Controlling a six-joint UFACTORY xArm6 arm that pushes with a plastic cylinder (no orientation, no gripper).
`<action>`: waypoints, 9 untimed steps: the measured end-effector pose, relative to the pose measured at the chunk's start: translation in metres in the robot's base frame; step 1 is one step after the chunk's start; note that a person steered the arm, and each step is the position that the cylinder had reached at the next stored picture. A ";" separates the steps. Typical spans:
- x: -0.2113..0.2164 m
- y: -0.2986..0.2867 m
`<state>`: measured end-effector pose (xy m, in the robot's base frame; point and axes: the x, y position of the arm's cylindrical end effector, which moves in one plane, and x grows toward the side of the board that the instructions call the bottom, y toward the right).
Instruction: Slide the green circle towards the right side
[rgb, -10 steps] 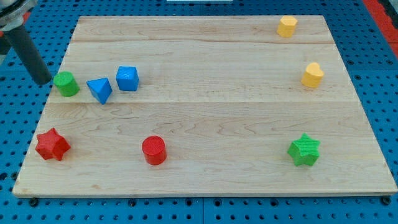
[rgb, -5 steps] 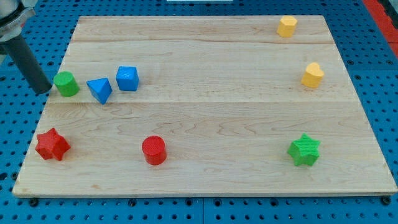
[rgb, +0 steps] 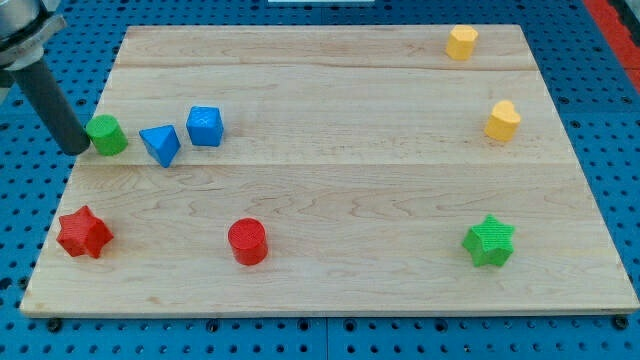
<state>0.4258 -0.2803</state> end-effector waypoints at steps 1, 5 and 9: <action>0.000 0.020; 0.000 0.044; -0.025 0.065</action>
